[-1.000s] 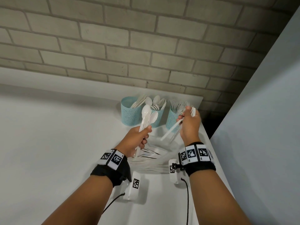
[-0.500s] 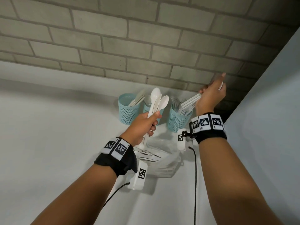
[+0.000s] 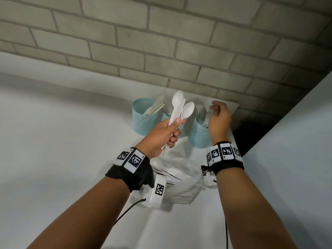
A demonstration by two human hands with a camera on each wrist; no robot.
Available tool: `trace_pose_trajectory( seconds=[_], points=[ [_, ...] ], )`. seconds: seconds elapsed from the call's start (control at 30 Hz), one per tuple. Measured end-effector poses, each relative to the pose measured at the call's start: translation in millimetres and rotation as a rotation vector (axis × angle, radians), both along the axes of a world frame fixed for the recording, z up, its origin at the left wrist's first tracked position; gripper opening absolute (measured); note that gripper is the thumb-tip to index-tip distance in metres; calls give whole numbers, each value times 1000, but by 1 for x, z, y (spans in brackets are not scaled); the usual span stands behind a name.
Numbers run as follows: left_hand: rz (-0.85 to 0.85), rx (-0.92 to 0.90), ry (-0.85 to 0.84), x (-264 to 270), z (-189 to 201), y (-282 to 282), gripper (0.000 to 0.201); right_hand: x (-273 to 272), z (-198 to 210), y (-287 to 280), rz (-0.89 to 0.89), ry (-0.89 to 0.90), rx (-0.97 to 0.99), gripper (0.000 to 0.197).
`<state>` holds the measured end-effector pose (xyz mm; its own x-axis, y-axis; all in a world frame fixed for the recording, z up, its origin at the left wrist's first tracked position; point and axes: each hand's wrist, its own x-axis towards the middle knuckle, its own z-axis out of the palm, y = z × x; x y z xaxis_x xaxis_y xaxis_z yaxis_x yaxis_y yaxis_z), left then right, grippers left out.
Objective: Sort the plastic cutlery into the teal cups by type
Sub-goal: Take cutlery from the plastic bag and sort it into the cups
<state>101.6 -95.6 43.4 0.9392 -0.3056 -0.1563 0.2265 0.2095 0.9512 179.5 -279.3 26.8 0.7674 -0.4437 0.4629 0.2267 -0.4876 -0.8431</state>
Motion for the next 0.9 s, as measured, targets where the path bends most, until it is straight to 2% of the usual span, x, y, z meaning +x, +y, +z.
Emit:
trace_pose_trajectory(
  seconds=[0.1,0.13,0.2,0.33,0.43,0.53,0.63,0.9],
  points=[
    [-3,-20,15,-2,-2,0,24,-7,18,7,-62,-211,-213,18],
    [-6,-19,14,-3,-2,0,24,-10,25,11,-63,-268,-235,18],
    [-12,-21,16,-4,-1,1,25,-19,37,23,33,-301,-159,20],
    [27,-45,42,-9,3,4,26,-37,48,51,257,-71,70,30],
    [51,-39,59,-13,4,8,23,-44,45,62,388,278,238,44],
    [51,12,73,-16,2,10,33,-57,35,70,562,534,425,30],
    [35,55,54,-19,-3,10,39,-66,29,75,569,546,485,31],
    [-11,74,45,-36,-11,17,28,-71,23,77,403,546,529,31]
  ],
)
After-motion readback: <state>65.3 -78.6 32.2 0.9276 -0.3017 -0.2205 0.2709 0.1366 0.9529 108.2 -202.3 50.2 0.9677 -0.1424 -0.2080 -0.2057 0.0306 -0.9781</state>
